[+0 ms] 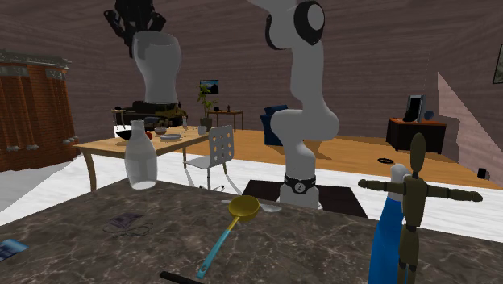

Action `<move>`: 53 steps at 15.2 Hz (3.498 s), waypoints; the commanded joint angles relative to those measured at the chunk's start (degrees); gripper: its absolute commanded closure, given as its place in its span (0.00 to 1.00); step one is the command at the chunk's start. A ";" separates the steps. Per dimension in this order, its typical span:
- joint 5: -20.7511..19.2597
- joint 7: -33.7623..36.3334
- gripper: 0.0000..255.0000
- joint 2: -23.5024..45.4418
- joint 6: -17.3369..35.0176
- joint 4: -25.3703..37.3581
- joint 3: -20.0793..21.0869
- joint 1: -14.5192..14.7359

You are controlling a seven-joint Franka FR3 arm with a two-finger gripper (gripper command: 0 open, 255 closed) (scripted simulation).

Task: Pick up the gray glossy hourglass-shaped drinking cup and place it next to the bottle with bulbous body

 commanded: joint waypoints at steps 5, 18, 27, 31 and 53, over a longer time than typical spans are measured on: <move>1.17 -9.33 1.00 2.52 -0.43 3.04 -5.22 -4.11; -0.25 -9.93 1.00 -0.70 9.66 -9.91 -5.65 -4.72; -0.95 -9.33 1.00 -2.11 16.79 -18.32 -5.56 -4.78; -1.10 -9.19 1.00 -2.35 19.89 -21.64 -5.61 -4.84; -0.20 -9.82 1.00 0.37 36.76 -36.04 -6.52 -5.19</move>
